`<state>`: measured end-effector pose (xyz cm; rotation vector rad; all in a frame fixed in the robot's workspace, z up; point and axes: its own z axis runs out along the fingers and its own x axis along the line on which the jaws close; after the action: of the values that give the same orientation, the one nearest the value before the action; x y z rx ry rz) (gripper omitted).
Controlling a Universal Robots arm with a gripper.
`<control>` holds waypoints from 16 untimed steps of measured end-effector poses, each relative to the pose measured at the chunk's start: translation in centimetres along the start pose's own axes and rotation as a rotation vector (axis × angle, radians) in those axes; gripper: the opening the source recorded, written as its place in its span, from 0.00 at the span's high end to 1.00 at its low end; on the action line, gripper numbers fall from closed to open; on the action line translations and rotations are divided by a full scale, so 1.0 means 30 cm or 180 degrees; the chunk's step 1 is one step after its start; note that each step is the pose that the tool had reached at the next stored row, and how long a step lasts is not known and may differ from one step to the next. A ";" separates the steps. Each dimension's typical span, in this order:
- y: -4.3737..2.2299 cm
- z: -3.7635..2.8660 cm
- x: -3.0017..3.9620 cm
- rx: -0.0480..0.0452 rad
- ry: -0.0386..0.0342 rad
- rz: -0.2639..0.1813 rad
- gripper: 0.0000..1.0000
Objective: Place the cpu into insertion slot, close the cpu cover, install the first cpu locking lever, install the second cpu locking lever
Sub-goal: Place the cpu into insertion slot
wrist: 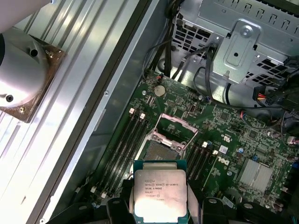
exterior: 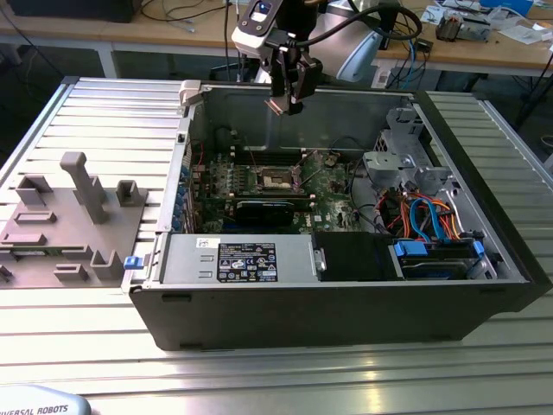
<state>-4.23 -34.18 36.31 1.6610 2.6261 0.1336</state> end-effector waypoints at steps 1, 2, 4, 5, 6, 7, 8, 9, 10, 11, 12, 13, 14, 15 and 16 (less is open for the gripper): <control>0.000 0.000 0.000 0.0000 0.0000 0.0001 0.46; 0.000 0.000 0.000 0.0000 0.0000 0.0003 0.46; 0.000 0.000 0.000 0.0000 -0.0001 0.0007 0.46; 0.000 0.000 0.000 0.0000 -0.0001 0.0010 0.46; 0.000 0.000 0.000 0.0000 -0.0001 0.0011 0.46; 0.000 0.000 0.000 0.0000 -0.0001 0.0013 0.46; 0.000 0.000 0.000 0.0000 -0.0001 0.0015 0.46; 0.000 0.000 0.000 0.0000 -0.0002 0.0016 0.46; 0.000 0.000 0.000 0.0000 -0.0002 0.0018 0.46; 0.000 0.000 0.000 0.0000 -0.0002 0.0020 0.46; 0.000 0.000 0.000 0.0000 -0.0002 0.0021 0.46; 0.000 0.000 0.000 0.0000 -0.0002 0.0023 0.46; 0.000 0.000 0.000 0.0000 -0.0002 0.0025 0.46; 0.000 0.000 0.000 -0.0001 -0.0003 0.0028 0.46; 0.000 0.000 0.000 -0.0001 -0.0003 0.0031 0.46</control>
<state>-4.23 -34.18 36.31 1.6736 2.6176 0.1334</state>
